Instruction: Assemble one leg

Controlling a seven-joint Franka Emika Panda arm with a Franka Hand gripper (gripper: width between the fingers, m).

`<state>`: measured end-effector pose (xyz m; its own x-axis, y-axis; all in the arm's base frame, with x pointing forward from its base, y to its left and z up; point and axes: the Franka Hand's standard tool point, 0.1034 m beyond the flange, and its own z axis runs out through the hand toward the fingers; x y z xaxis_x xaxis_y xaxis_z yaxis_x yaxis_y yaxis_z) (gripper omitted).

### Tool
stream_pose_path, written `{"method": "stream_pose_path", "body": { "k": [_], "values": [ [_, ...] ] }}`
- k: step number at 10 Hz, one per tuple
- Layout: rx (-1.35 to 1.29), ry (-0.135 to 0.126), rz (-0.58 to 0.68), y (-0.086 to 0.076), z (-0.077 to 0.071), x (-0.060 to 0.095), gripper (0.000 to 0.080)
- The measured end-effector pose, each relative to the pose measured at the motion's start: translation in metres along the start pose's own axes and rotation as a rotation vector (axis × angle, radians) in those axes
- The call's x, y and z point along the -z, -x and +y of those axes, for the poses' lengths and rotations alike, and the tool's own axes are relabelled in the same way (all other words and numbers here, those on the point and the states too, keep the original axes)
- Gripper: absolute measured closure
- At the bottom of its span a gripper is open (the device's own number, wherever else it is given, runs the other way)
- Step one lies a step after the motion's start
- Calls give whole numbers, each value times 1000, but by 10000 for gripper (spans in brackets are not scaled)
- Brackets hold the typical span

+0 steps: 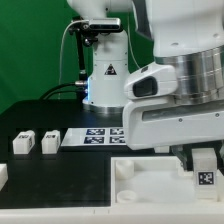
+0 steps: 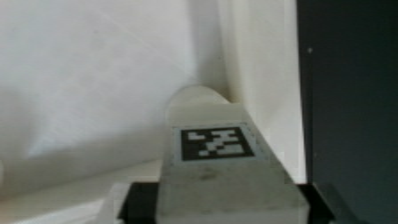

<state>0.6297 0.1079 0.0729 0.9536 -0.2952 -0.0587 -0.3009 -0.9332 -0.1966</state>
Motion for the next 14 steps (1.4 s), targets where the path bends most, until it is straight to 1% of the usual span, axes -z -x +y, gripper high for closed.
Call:
{"method": "stream_pose_path", "body": {
  "k": [1,2,3,4,6,7,9,14],
  "values": [
    [-52,-21,-7,-1,2,1,504],
    [-35,-8,-6,1,1,0,504],
    [106,66,11,4,-4,-1,504],
    [121,80,16,4,-4,-1,504],
    [119,80,16,4,-3,-1,504],
    [78,77,20,4,-4,-1,504],
    [-135,65,38,4,-3,-2,504],
    [-240,65,42,5,-4,-2,504]
  ]
}}
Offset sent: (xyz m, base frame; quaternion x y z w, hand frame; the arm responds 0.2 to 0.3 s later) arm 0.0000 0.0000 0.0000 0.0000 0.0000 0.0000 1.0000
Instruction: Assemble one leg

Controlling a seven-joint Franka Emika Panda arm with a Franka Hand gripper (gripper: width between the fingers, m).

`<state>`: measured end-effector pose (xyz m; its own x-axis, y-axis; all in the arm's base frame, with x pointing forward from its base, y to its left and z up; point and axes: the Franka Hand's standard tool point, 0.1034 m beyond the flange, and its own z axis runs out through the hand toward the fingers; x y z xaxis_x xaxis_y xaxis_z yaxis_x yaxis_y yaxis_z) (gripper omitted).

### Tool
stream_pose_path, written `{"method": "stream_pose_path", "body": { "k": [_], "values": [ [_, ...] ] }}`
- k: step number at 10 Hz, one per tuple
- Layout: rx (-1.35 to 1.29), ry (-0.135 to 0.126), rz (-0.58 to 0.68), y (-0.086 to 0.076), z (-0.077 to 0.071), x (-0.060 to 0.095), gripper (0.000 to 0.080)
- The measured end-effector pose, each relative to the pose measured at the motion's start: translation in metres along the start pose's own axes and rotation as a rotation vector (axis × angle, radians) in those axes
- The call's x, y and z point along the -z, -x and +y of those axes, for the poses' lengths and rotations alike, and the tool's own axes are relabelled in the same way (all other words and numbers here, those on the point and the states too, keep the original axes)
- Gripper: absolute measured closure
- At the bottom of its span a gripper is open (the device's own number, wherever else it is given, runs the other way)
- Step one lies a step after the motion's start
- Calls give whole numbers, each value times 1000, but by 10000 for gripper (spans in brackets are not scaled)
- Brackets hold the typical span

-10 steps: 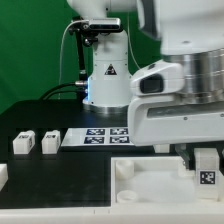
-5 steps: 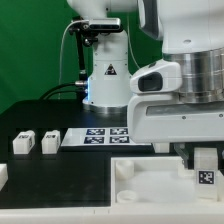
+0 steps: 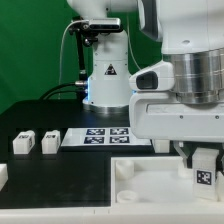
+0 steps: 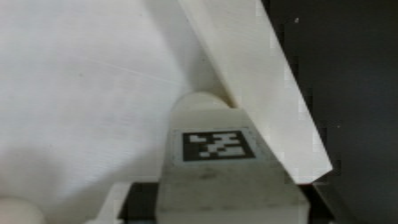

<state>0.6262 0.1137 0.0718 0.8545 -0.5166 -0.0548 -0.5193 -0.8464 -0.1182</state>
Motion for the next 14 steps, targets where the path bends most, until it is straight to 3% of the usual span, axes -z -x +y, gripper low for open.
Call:
{"method": "stream_pose_path", "body": {
  "k": [5,7,10,11,12,13,14],
  "values": [
    [-818,-33,-32,3,-5,-2,504],
    [-921,-29,-37,5,-7,-3,504],
    [-849,-28,-32,5,-6,-3,505],
    [-844,-28,-32,6,-7,-3,320],
    [-673,-25,-26,5,-5,-3,320],
    [-449,-14,-10,6,-4,-3,193],
    [-341,-3,-4,10,-4,-2,157]
  ]
}}
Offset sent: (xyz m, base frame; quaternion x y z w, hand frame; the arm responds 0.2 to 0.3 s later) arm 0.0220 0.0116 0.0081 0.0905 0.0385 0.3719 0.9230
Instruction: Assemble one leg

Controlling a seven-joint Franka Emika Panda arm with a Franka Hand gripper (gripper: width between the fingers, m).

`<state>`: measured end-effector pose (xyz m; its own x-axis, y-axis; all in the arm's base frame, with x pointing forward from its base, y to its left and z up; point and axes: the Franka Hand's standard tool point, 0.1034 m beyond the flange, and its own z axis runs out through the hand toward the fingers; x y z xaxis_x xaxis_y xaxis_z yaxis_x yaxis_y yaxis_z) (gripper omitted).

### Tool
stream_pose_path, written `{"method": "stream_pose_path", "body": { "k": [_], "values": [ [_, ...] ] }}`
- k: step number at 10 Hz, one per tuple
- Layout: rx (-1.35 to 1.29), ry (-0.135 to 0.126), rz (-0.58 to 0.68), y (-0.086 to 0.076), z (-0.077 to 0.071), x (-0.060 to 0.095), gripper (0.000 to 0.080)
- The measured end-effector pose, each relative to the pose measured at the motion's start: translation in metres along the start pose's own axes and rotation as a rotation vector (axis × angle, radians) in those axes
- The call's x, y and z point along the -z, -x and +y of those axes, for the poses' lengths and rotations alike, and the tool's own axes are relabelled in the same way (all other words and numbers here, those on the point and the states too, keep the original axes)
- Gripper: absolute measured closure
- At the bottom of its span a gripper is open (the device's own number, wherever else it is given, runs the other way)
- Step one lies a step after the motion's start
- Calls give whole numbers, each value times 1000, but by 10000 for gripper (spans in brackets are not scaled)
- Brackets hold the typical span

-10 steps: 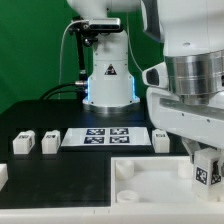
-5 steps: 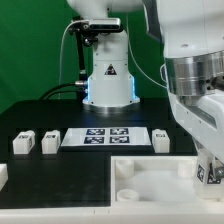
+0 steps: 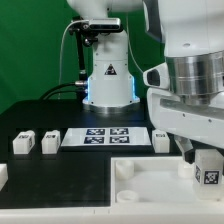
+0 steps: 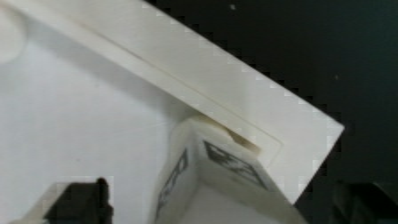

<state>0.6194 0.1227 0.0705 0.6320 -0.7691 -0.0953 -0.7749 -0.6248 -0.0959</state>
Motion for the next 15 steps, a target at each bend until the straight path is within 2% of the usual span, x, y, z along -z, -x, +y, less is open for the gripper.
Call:
{"method": "stream_pose_path", "body": {
  "k": [2,3,4,6,8,10,11,12,15],
  "values": [
    [212,2,0,-1,1,-1,151],
    [355,12,4,-1,1,-1,151],
    [580,49,27,-2,0,3,150],
    [885,59,34,-7,-2,6,150],
    [842,57,33,-6,-2,5,150],
    [705,51,34,-5,-2,5,396],
    [614,50,34,-6,-1,5,396],
    [515,47,34,-6,0,4,501],
    [71,52,46,-2,-1,3,503]
  ]
}}
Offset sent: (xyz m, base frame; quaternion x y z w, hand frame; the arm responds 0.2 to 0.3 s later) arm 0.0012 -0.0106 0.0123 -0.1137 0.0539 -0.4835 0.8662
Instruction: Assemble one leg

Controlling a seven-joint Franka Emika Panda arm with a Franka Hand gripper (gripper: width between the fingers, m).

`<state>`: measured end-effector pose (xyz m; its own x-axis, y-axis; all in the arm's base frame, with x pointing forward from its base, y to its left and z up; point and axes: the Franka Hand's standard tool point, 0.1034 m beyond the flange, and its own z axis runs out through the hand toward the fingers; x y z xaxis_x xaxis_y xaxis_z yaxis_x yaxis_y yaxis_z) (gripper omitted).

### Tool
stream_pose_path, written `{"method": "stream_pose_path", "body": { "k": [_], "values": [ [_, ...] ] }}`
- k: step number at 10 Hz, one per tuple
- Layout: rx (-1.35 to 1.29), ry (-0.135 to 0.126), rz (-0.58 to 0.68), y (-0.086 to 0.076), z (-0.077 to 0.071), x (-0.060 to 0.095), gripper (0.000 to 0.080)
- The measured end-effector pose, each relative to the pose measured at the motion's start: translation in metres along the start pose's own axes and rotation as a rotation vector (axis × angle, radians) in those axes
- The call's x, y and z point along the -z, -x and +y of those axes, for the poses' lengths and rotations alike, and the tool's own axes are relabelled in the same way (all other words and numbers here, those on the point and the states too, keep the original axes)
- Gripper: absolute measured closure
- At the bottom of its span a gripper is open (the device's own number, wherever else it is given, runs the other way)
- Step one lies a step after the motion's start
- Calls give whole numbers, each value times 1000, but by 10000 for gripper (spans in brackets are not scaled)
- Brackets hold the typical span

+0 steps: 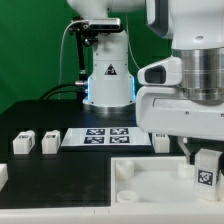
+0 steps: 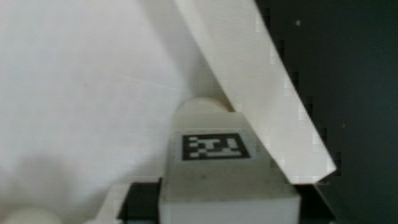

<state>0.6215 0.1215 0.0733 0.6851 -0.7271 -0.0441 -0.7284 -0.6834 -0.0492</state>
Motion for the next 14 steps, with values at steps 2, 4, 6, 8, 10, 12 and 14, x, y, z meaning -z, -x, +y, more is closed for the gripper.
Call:
{"method": "stream_pose_path", "body": {
  "k": [2,4,6,8,10,12,14],
  "values": [
    [-502,-34,-30,-3,-2,0,504],
    [-798,-54,-65,-4,-3,0,505],
    [-817,-54,-68,-3,-3,0,505],
    [-693,-59,-63,-4,-3,-1,294],
    [-386,-74,-44,-6,-1,-2,176],
    [-163,-77,-35,-7,-1,-3,156],
    [-3,-79,-29,-7,0,-3,151]
  ]
}}
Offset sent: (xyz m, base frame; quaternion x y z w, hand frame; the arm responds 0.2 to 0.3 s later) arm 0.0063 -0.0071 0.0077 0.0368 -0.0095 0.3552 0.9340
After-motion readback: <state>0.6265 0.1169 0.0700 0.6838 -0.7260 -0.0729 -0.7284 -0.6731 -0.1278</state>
